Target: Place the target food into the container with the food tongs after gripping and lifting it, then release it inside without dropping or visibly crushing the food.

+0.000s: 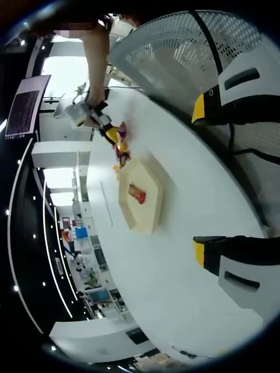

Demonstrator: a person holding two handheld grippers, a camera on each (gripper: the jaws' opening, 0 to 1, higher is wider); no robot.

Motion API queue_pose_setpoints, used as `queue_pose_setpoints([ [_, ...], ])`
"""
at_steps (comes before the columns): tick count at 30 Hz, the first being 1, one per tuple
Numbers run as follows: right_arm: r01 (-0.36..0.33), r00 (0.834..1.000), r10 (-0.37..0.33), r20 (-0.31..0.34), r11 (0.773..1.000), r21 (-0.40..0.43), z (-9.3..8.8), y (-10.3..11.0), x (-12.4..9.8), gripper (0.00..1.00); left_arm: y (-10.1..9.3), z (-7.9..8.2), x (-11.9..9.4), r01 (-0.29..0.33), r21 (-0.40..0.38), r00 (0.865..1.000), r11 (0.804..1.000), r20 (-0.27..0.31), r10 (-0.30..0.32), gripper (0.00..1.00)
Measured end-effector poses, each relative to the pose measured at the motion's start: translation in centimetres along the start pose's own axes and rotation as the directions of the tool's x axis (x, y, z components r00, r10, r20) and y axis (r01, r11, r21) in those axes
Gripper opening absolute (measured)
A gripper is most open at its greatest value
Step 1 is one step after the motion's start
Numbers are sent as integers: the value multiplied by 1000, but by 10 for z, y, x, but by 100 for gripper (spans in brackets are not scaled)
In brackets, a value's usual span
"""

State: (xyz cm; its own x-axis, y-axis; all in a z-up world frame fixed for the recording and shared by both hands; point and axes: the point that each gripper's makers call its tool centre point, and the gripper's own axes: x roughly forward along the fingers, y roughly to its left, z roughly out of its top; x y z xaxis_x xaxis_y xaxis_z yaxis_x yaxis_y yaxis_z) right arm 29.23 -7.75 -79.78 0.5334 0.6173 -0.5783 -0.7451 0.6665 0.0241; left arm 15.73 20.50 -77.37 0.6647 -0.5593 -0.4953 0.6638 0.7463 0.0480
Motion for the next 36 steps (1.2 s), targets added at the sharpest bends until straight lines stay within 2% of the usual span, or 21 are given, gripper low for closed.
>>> queue_pose_setpoints([
  [13,17,1000,-17,-5,1000,-26,28,-2,-15,20,-1,1,0,6,2,1000,1000,11,-6,72],
  [16,17,1000,-17,-11,999,-31,33,-2,-18,20,-3,2,-1,18,2,1000,1000,16,-18,67],
  [24,35,999,-35,5,998,-48,60,-6,-28,21,-2,3,-1,9,4,1000,1000,24,-9,69],
  [36,42,999,-41,13,997,-65,86,-7,-31,21,-1,5,-1,7,7,999,1000,39,-7,68],
])
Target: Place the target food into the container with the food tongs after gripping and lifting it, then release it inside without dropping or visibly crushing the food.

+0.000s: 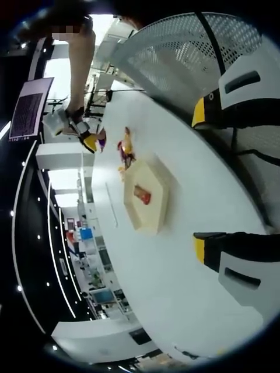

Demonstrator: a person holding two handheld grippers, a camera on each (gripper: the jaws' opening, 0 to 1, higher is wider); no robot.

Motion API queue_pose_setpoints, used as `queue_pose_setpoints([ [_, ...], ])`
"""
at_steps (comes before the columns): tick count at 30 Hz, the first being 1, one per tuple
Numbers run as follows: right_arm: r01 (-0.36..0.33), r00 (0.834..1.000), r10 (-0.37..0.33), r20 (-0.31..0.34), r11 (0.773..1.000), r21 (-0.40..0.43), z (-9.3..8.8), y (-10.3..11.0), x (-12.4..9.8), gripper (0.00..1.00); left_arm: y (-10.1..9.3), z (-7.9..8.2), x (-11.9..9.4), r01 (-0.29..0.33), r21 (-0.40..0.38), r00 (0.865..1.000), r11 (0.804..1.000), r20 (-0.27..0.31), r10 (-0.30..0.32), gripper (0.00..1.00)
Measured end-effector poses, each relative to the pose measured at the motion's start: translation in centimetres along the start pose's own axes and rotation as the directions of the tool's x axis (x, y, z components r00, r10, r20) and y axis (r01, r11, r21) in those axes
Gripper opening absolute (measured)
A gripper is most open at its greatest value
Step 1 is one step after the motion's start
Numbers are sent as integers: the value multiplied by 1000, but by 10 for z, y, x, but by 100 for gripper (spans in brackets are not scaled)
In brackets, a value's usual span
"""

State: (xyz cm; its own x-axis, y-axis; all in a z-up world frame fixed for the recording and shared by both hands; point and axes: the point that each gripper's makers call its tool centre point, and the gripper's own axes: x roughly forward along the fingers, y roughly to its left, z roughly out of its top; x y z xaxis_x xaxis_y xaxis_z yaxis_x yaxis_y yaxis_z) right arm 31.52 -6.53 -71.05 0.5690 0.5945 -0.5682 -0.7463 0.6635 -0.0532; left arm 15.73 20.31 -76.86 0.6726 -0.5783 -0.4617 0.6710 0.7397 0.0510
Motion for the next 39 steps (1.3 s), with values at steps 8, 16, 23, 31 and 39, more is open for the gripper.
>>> queue_pose_setpoints([
  [8,9,1000,-8,11,1000,-10,17,-3,-3,21,1,2,-1,-4,4,1000,1000,11,4,68],
  [16,11,1000,-11,8,1000,-10,30,-1,-1,21,2,4,-1,-6,8,1000,1000,28,6,67],
  [23,-16,1000,16,15,1000,-12,40,9,11,21,4,6,-1,-22,14,999,1000,35,21,67],
  [31,-59,998,60,8,997,-40,54,28,40,21,6,8,-2,-39,20,998,999,46,38,70],
  [39,-100,994,101,40,994,-47,80,44,62,21,5,8,-2,-32,19,998,999,46,31,68],
])
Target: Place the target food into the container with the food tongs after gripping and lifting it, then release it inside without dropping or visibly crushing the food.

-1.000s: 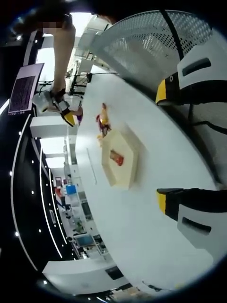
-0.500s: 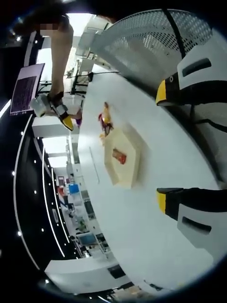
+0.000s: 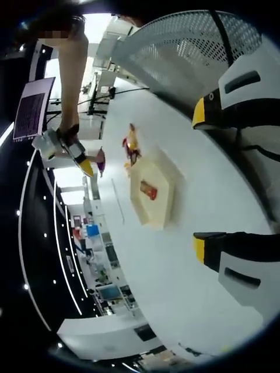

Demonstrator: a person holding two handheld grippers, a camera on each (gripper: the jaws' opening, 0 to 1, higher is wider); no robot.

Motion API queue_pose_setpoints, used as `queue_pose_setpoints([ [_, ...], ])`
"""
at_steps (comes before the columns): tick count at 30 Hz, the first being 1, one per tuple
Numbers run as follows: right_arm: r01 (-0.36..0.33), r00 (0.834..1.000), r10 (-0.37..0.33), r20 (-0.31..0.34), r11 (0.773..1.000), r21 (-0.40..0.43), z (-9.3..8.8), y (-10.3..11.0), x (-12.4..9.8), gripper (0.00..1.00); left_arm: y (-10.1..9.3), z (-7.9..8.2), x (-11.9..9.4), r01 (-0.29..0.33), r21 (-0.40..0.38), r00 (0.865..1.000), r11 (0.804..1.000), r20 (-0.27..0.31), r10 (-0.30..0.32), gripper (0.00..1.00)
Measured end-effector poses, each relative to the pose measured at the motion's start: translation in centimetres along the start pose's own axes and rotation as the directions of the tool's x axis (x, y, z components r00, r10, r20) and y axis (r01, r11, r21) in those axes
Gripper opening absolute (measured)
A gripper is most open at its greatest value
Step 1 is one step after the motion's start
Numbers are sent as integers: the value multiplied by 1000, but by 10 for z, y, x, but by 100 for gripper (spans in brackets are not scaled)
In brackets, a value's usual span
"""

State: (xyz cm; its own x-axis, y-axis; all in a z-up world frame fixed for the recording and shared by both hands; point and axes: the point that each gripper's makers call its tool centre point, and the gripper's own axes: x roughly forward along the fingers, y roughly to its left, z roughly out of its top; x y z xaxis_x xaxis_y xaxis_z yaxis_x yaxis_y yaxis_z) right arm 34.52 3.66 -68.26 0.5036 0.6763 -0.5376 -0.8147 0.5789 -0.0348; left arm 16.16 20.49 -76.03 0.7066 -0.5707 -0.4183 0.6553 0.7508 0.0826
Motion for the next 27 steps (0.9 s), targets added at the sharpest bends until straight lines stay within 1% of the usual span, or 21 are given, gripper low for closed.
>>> queue_pose_setpoints([
  [3,-23,1000,23,8,1000,-12,9,8,10,21,0,0,0,0,0,1000,1000,0,0,68],
  [8,-58,998,59,12,998,-26,18,18,25,21,0,0,0,0,0,1000,1000,1,0,68],
  [13,-96,995,96,9,994,-43,24,30,40,21,0,0,0,5,-1,1000,1000,2,-5,67],
  [19,-124,992,125,9,991,-51,28,38,55,21,-1,0,0,6,-2,1000,1000,0,-6,66],
  [24,-139,990,140,11,989,-47,32,45,62,22,-1,0,0,7,-2,1000,1000,-1,-7,65],
  [26,-154,988,155,8,988,-29,33,49,65,24,-1,0,0,8,-2,1000,1000,1,-8,65],
  [27,-160,987,161,23,987,-31,35,51,65,24,0,1,0,5,0,1000,1000,6,-5,66],
])
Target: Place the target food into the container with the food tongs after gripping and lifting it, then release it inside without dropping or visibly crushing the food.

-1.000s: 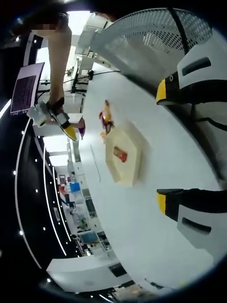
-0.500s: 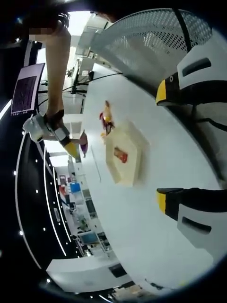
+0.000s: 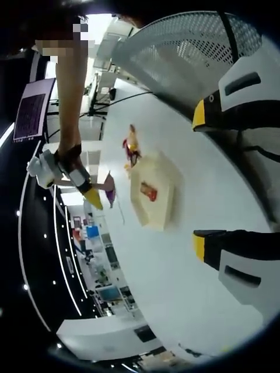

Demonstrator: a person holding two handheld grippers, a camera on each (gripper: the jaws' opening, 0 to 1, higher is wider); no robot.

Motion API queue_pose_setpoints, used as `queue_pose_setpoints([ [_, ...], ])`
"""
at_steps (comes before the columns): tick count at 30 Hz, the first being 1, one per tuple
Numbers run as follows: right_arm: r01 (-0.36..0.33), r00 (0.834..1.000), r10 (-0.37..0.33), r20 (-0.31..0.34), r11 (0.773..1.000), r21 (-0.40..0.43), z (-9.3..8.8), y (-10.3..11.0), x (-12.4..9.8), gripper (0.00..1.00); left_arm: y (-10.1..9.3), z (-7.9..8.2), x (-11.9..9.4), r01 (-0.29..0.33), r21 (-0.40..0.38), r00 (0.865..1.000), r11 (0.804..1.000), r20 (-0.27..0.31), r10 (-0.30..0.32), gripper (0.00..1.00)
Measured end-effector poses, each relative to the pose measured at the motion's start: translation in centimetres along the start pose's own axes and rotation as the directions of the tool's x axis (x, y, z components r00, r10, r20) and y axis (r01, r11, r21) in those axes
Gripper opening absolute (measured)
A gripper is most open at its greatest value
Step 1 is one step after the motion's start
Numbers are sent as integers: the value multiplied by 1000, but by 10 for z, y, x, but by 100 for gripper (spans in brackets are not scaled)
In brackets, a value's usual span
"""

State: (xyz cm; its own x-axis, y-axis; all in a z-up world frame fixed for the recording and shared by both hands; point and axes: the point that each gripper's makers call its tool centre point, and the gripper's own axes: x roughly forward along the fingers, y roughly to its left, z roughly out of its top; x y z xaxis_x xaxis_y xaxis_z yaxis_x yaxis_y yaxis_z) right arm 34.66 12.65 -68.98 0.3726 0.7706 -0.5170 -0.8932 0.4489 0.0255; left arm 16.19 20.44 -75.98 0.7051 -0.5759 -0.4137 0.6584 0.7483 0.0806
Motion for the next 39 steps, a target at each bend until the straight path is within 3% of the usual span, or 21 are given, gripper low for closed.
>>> queue_pose_setpoints([
  [9,1,1000,-1,-8,1000,-11,0,0,-2,24,1,1,0,-6,3,1000,1000,7,6,67],
  [20,6,1000,-6,-12,1000,5,-11,-7,-20,25,1,0,0,-7,2,1000,1000,4,7,68],
  [25,49,999,-48,-22,999,16,-26,-20,-36,24,0,0,0,2,-1,1000,1000,-2,-2,67],
  [27,77,996,-78,-38,997,-26,-35,-26,-42,24,0,-1,0,2,-2,1000,1000,-5,-2,67],
  [39,107,992,-106,-62,994,2,-65,-39,-62,25,-1,-4,1,12,-9,999,1000,-29,-12,67],
])
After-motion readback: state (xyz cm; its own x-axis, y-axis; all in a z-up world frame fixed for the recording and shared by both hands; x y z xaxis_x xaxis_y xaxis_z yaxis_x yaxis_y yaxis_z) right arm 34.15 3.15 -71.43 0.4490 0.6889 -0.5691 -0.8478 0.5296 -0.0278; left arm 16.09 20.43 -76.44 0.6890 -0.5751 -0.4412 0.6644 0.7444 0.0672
